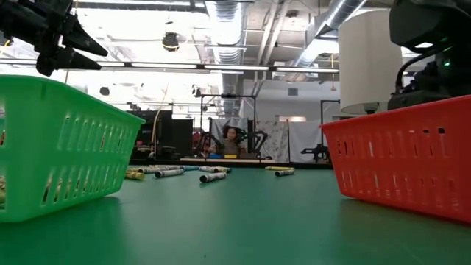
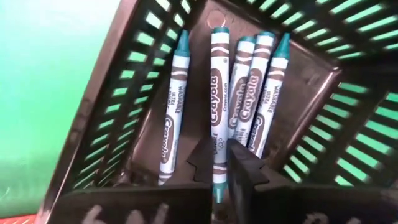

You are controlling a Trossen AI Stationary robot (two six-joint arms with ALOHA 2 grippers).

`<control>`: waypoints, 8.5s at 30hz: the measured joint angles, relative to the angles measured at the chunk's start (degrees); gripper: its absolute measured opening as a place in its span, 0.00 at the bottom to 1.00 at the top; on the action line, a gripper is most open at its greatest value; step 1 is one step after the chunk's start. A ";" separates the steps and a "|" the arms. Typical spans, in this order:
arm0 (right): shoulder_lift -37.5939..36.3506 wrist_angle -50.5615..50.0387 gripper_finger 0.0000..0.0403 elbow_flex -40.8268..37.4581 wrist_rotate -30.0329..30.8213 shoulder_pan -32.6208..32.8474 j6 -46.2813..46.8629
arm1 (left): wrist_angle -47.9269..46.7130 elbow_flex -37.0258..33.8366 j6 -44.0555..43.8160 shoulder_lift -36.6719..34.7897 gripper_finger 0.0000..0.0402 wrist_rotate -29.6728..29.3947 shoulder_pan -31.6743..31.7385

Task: Sort crayons
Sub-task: Put the blue crayon into the black bin

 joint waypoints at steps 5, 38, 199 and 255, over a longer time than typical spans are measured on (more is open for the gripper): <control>0.00 0.14 0.16 -0.01 -0.02 0.00 -0.02 | 0.00 0.00 0.00 0.00 0.56 0.00 -0.01; 1.02 7.35 0.18 25.82 13.48 -28.72 -56.48 | 0.01 0.00 0.02 0.00 0.56 0.00 0.00; 0.92 -20.93 0.00 15.09 9.81 5.89 6.10 | -1.31 0.00 -2.14 0.00 0.56 -2.41 0.01; 2.83 -3.02 0.14 3.81 6.10 -0.33 -3.52 | -1.55 -0.02 -2.34 0.00 0.56 -2.97 0.01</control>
